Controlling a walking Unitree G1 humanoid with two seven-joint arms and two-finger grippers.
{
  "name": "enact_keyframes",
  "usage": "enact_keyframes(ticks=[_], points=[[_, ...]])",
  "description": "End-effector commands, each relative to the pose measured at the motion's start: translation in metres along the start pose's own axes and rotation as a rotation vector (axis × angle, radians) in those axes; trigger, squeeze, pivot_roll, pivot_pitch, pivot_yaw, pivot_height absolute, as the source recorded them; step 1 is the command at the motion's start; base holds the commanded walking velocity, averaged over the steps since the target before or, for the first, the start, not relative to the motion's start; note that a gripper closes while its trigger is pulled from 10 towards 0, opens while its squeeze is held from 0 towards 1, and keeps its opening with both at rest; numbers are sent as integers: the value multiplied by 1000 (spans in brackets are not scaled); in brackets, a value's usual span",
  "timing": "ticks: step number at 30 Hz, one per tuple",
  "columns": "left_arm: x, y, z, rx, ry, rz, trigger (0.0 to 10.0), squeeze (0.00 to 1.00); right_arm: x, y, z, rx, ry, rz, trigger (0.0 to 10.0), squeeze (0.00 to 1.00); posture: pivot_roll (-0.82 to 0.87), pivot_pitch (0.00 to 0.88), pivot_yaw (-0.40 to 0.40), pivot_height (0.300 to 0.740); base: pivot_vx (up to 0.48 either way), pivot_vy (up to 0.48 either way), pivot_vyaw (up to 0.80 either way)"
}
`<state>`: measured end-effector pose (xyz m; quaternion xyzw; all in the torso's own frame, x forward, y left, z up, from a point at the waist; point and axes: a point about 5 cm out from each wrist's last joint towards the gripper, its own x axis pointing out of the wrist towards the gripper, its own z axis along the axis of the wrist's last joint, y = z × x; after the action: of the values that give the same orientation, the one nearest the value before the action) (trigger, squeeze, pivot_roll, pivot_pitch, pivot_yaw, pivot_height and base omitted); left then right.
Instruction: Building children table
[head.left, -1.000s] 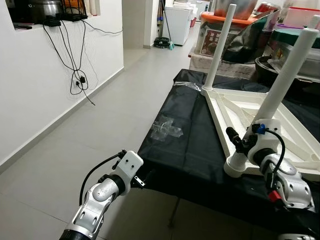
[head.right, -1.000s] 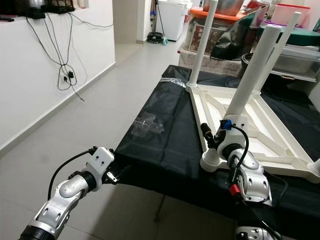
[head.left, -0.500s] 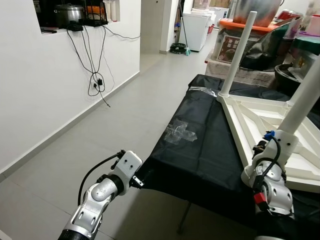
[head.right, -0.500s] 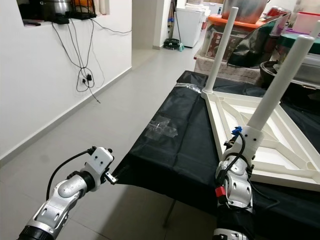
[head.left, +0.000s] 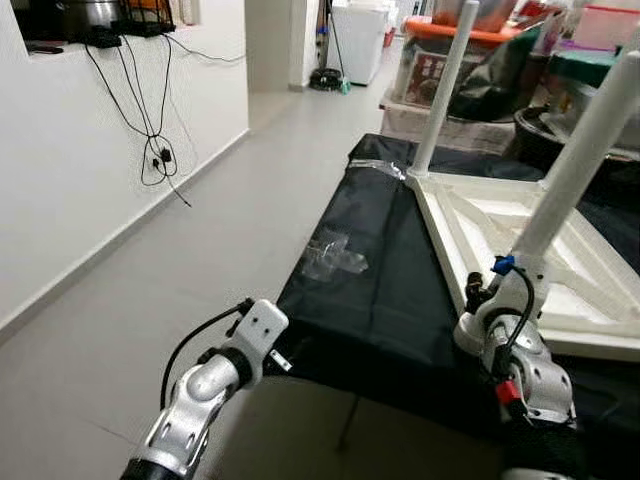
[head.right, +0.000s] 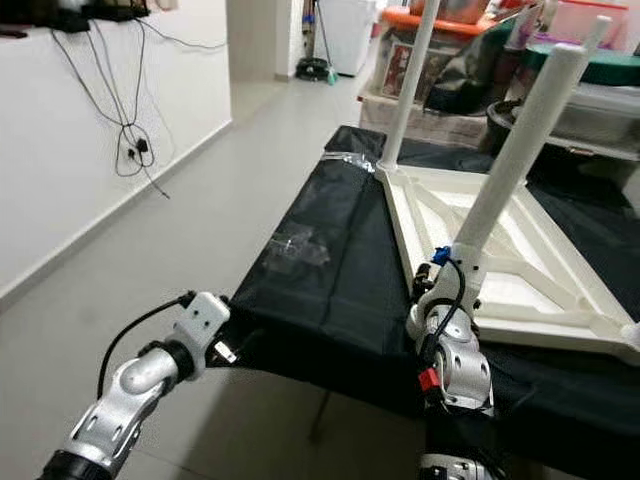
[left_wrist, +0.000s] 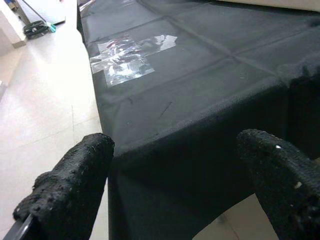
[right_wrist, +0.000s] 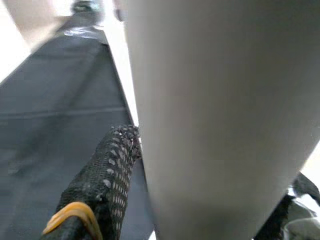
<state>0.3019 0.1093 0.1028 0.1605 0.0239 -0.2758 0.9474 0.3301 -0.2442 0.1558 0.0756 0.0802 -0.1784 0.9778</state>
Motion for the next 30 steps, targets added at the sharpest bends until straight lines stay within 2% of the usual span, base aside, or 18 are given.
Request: enact_keyframes(ticks=[1,3,4,5,6,7,9,10,14,15,17,19,21,22,25,26,29,30], points=[[-1,-3,-3,9,14,-8,10000,0,4,-2,14,7,-53,130,10000,0,90,0,-117,740,0,0,0],[-1,-3,-3,7,13,-6,10000,0,3,-7,20,-15,-83,215,10000,0,91,0,-117,740,0,0,0],[-1,-3,-3,6,13,-5,10000,0,0,-11,23,-45,-105,311,8510,0,91,0,-116,740,0,0,0],[-1,-3,-3,6,13,-4,10000,0,-2,-13,25,-68,-116,370,8510,0,91,0,-116,740,0,0,0],[-1,-3,-3,6,14,-5,10000,0,-6,-12,21,-97,-105,438,5137,0,89,0,-113,740,0,0,0],[-1,-3,-3,6,14,-5,10000,0,-6,-12,21,-97,-105,438,5137,0,89,0,-113,740,0,0,0],[-1,-3,-4,8,16,-7,10000,0,-12,-9,13,-119,-75,522,3098,0,87,0,-111,740,0,0,0],[-1,-3,-4,9,15,-8,10000,0,-13,-7,9,-119,-59,535,0,0,89,0,-108,740,0,0,0],[0,-2,-2,11,13,-9,10000,0,-11,-5,-2,-135,-13,529,0,0,91,0,-108,740,0,0,0],[0,-1,-2,14,13,-9,10000,0,-5,-9,-7,-121,23,421,0,0,95,0,-104,740,0,0,0],[0,-1,-2,15,13,-9,10000,0,-1,-13,-10,-108,47,341,0,0,95,0,-104,740,0,0,0],[-1,1,-2,18,15,-9,10000,0,5,-31,-22,-82,97,5,0,0,94,0,-100,740,0,0,0],[-1,1,-2,18,15,-9,10000,0,5,-31,-22,-82,97,5,0,0,94,0,-100,740,0,0,0],[-1,0,-2,19,15,-10,10000,0,3,-35,-24,-55,92,-113,0,0,94,0,-100,740,0,0,0],[-1,0,-1,19,13,-12,10000,0,-13,-26,-31,-4,86,-252,0,0,100,0,-98,740,0,0,0],[-1,0,-1,19,13,-12,10000,0,-13,-26,-31,-4,86,-252,0,0,100,0,-98,740,0,0,0],[-1,0,-1,21,14,-12,10000,0,-35,5,-31,-2,67,-238,0,0,97,0,-100,740,0,0,0],[-1,0,-1,21,14,-12,10000,0,-35,5,-31,-2,67,-238,0,0,97,0,-100,740,0,0,0]])
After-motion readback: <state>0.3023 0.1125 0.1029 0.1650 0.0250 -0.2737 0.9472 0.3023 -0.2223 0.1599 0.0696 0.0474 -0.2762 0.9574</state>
